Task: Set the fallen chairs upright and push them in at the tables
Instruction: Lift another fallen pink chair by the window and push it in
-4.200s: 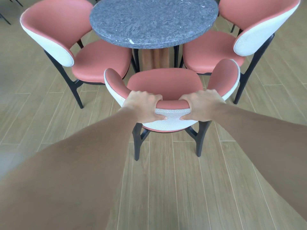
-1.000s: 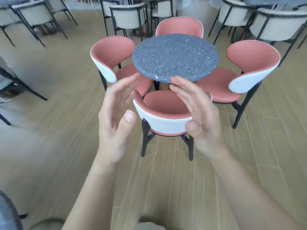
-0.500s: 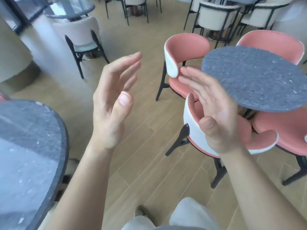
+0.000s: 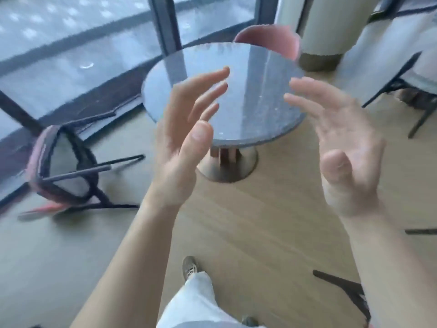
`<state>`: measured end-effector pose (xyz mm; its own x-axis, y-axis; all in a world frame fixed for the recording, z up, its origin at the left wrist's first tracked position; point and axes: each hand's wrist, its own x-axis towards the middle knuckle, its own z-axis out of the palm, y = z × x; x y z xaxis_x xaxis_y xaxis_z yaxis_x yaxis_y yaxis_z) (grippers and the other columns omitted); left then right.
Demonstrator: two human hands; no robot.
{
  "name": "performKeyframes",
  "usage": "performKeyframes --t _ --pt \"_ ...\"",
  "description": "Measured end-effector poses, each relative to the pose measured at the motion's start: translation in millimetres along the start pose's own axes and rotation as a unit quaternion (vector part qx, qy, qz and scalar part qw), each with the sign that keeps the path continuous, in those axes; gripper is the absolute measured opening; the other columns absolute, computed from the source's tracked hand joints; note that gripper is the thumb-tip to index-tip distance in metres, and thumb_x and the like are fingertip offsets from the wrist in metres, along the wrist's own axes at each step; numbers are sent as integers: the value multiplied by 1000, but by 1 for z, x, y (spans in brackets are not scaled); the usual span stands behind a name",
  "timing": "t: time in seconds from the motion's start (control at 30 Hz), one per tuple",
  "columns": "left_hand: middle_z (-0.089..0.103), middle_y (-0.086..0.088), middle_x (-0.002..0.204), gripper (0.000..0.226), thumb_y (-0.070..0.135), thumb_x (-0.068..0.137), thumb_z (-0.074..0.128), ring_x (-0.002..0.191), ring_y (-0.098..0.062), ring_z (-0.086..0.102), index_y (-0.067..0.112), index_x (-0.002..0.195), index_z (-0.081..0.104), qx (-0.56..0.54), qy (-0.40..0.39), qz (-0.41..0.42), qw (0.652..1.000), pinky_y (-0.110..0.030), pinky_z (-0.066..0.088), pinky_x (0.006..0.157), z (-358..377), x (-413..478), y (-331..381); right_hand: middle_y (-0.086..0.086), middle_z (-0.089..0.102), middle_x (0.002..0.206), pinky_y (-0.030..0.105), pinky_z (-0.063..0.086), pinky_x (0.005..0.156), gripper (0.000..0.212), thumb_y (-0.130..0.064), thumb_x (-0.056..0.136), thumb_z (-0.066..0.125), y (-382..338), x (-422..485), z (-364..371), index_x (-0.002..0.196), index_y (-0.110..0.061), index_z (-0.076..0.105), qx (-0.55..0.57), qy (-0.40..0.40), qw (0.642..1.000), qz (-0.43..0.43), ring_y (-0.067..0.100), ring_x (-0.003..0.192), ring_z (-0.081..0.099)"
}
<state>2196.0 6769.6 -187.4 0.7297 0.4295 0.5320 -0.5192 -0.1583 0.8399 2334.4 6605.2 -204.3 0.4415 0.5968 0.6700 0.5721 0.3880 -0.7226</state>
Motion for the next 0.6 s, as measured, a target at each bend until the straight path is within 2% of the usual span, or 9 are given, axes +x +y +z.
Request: performKeyframes --t 0.07,0.13,0.23,0.4,0.6 --pt "56 0 147 60 71 94 58 146 -32 50 27 135 51 46 75 11 996 -54 38 120 -44 -34 31 20 53 146 64 39 116 81 -65 96 61 -4 8 46 142 1 48 48 -48 998 -16 39 139 53" --pt "55 -4 147 61 72 93 58 145 -33 51 26 134 51 91 147 22 985 -54 39 120 -83 -64 65 13 55 145 67 39 114 70 -62 97 62 -13 14 93 141 -8 51 81 -83 993 -32 35 139 54" --pt "56 -3 145 61 72 92 59 144 -33 51 27 133 52 141 221 47 964 -53 38 120 -137 -109 108 10 57 145 67 40 114 66 -59 97 63 -30 21 161 142 -11 52 130 -123 983 -42 34 139 55" --pt "55 -5 147 52 68 96 58 144 -36 51 33 133 58 191 300 75 932 -50 40 118 -217 -183 164 14 56 147 57 43 115 75 -60 97 62 -61 27 277 144 -3 49 174 -196 963 -54 39 138 56" --pt "58 -3 147 50 71 93 59 144 -37 52 39 132 62 236 356 79 901 -56 43 115 -335 -256 222 10 56 147 58 43 117 78 -64 97 60 -94 34 427 145 -4 46 199 -216 953 -80 40 140 54"
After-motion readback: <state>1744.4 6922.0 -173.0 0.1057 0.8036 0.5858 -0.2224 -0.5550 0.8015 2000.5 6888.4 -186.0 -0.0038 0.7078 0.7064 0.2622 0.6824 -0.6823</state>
